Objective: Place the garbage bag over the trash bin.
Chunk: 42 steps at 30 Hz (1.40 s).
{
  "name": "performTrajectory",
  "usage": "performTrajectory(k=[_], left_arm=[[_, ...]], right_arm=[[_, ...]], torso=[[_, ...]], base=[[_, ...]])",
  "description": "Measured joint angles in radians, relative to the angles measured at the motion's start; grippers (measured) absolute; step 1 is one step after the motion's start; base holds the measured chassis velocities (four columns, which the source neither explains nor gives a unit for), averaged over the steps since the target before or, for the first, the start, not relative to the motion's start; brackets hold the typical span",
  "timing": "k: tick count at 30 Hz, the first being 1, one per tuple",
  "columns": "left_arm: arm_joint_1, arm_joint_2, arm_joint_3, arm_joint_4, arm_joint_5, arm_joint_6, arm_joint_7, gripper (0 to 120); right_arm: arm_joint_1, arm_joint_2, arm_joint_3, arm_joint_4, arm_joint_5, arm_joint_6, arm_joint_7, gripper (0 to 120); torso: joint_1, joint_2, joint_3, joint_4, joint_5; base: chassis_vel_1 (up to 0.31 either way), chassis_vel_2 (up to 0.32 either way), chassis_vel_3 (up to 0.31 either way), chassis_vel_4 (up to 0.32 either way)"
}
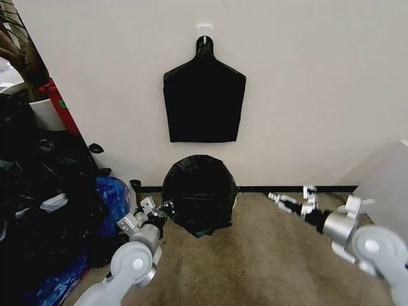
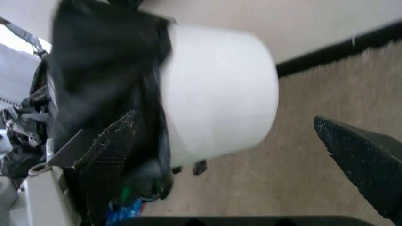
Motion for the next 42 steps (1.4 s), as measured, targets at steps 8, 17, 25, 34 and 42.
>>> performTrajectory(k=[8, 17, 25, 34, 42], left_arm=[[-0.023, -0.024, -0.002, -0.014, -0.159, -0.011, -0.112, 1], [-0.034, -0.037, 0.003, -0.012, -0.212, -0.012, -0.150, 1], [-0.034, -0.044, 0.008, -0.013, -0.212, -0.013, -0.171, 1], [-0.032, -0.043, 0.010, -0.026, -0.212, -0.013, -0.178, 1], [-0.030, -0.038, 0.008, -0.038, -0.225, -0.012, -0.178, 1]], right_arm=[[-0.084, 0.135, -0.065, 0.055, 0.014, 0.054, 0.133, 100], [-0.086, 0.215, -0.133, 0.145, 0.027, 0.103, 0.277, 100], [-0.083, 0.241, -0.170, 0.175, -0.007, 0.121, 0.303, 100], [-0.052, 0.262, -0.216, 0.135, -0.083, 0.140, 0.321, 100], [-0.040, 0.265, -0.224, 0.050, -0.173, 0.165, 0.307, 100]], torso=[[0.000, 0.000, 0.000, 0.0000, 0.0001], [0.000, 0.000, 0.000, 0.0001, 0.0001], [0.000, 0.000, 0.000, 0.0001, 0.0002], [0.000, 0.000, 0.000, 0.0001, 0.0003], [0.000, 0.000, 0.000, 0.0001, 0.0003]], base=[[0.000, 0.000, 0.000, 0.000], [0.000, 0.000, 0.000, 0.000], [0.000, 0.000, 0.000, 0.000], [0.000, 0.000, 0.000, 0.000], [0.000, 0.000, 0.000, 0.000]])
